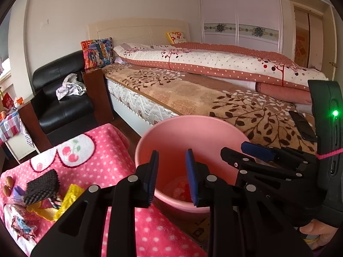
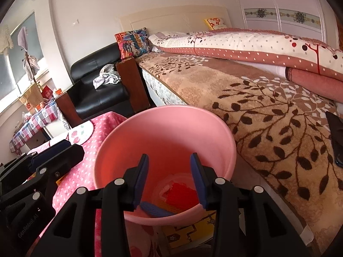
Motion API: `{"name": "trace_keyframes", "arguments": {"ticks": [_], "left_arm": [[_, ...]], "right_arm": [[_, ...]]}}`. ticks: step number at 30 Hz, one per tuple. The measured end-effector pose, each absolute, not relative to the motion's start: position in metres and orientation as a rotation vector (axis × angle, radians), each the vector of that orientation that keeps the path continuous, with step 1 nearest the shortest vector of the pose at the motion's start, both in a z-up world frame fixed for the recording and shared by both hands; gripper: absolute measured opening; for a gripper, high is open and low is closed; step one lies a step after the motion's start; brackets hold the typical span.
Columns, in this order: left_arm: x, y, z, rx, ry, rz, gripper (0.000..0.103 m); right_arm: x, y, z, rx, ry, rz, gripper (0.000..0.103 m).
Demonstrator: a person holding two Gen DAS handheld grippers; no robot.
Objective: Collect trash
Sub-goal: 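Move both open tools back over the table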
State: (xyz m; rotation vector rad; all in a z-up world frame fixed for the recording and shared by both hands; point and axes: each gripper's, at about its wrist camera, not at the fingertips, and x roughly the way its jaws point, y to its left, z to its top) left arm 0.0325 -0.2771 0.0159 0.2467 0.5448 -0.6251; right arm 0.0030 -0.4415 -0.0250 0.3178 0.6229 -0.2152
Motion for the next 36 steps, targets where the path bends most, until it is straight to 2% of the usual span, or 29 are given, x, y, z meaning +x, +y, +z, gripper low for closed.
{"name": "trace_keyframes", "arguments": {"ticks": [18, 36], "left_arm": [[0.013, -0.191, 0.039, 0.189, 0.524, -0.471, 0.026], [0.027, -0.050, 0.017, 0.079, 0.618, -0.174, 0.026]], "right_arm": [[-0.014, -0.362, 0.003, 0.258, 0.598, -0.057, 0.041], [0.014, -0.253, -0.003, 0.173, 0.659, 0.179, 0.041]]}}
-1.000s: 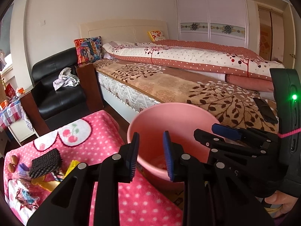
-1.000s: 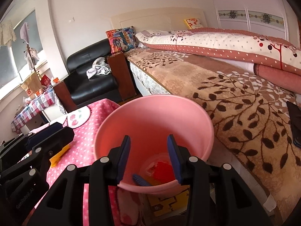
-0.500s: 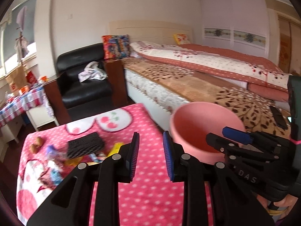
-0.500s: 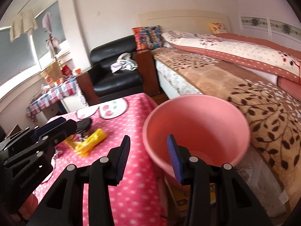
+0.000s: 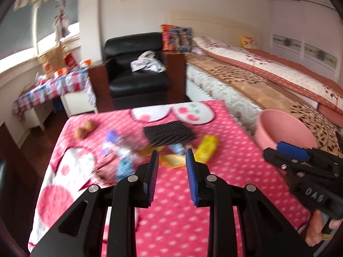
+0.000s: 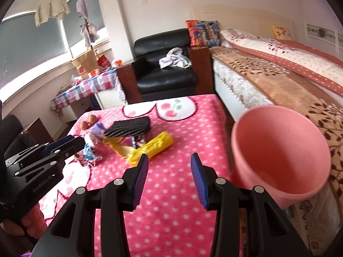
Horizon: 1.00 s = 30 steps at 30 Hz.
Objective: Collect trash
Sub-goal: 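Move both open tools back over the table, then grasp the black mesh sleeve with the right tool while the left tool grasps a clear plastic wrapper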
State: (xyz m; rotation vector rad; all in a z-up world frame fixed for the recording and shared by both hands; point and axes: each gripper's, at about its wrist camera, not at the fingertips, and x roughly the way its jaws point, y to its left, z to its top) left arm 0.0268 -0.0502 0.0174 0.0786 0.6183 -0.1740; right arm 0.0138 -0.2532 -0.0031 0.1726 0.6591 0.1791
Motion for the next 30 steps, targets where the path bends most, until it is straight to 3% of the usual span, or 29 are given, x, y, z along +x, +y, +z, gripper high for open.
{"name": "trace_keyframes", "arguments": {"ticks": [13, 30], "left_arm": [[0.029, 0.037, 0.000, -0.046, 0.689, -0.035, 0.026], [0.116, 0.030, 0.005, -0.206, 0.801, -0.021, 0.026]], "right_arm": [[0.061, -0.207, -0.022, 0.166, 0.733, 0.210, 0.041], [0.122, -0.190, -0.004, 0.216, 0.708, 0.303, 0.052]]}}
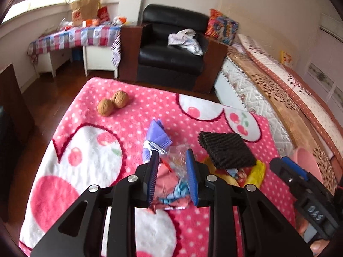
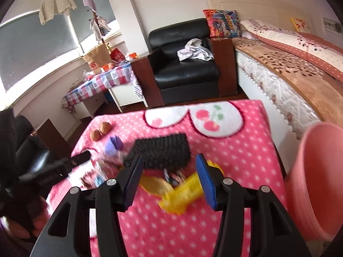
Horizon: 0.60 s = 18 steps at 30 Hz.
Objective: Collect trash
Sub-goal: 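Grasp the black mesh sleeve with the right tool while the left tool grasps a clear plastic wrapper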
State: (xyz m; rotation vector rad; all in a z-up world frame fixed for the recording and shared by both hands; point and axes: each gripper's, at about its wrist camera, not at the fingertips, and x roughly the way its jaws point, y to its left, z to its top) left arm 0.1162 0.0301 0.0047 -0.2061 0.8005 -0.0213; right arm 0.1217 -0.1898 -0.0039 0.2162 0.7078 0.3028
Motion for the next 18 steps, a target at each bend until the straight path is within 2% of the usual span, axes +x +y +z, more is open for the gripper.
{"name": "trace_keyframes", "arguments": {"ticks": [6, 12, 16, 18], "left_arm": [[0.128, 0.023, -0.007, -0.167, 0.830, 0.017, 0.026], [0.127, 0.022, -0.009, -0.167, 0.832, 0.011, 0.026], [0.127, 0.024, -0.010, -0.166, 0.836, 0.021, 0.026], [0.125, 0.022, -0.009, -0.156, 0.829, 0.018, 0.019]], "right_arm": [[0.166, -0.177, -0.006, 0.220, 0.767, 0.340, 0.055], [0.199, -0.174, -0.044, 0.269, 0.919, 0.323, 0.055], [0.197, -0.173, -0.053, 0.291, 0.940, 0.350, 0.035], [0.192, -0.172, -0.051, 0.280, 0.929, 0.364, 0.025]]}}
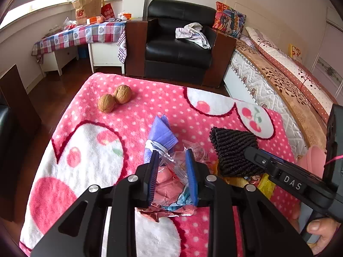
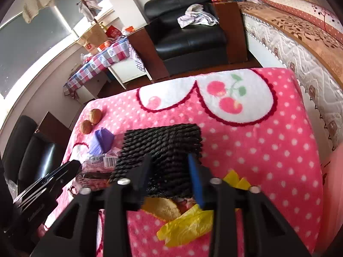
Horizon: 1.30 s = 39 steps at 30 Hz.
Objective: Collect trash
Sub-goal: 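Grasp the black mesh sleeve with the right tool while the left tool grasps a clear plastic wrapper, then carry both items over the pink bucket and open both tools to drop them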
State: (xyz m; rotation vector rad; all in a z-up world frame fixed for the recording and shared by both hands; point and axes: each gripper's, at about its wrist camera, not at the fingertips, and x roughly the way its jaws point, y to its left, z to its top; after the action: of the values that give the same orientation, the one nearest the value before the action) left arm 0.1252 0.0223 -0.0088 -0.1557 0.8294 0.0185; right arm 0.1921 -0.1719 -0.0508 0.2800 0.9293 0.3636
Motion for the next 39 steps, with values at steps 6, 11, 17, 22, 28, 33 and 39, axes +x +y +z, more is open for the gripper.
{"name": "trace_keyframes", "arguments": {"ticks": [6, 11, 17, 22, 28, 33, 39], "left_arm": [[0.110, 0.017, 0.004, -0.119, 0.774, -0.007, 0.006], [0.092, 0.018, 0.022, -0.138, 0.718, -0.037, 0.004], [0.077, 0.011, 0.037, -0.130, 0.683, -0.056, 0.004], [0.064, -0.003, 0.046, -0.120, 0.657, -0.104, 0.004], [0.050, -0.025, 0.057, -0.098, 0.617, -0.167, 0.004], [0.047, -0.053, 0.062, -0.048, 0.600, -0.192, 0.004], [0.043, -0.099, 0.065, 0.038, 0.578, -0.227, 0.004]], "right_arm": [[0.170, -0.179, -0.034, 0.294, 0.867, 0.373, 0.012], [0.146, -0.195, -0.011, 0.318, 0.796, 0.369, 0.012], [0.114, -0.219, 0.007, 0.344, 0.738, 0.335, 0.012], [0.089, -0.238, 0.014, 0.360, 0.713, 0.304, 0.012], [0.058, -0.258, 0.022, 0.332, 0.666, 0.243, 0.012], [0.037, -0.279, 0.025, 0.323, 0.629, 0.182, 0.012], [0.020, -0.313, 0.028, 0.347, 0.599, 0.098, 0.012]]}}
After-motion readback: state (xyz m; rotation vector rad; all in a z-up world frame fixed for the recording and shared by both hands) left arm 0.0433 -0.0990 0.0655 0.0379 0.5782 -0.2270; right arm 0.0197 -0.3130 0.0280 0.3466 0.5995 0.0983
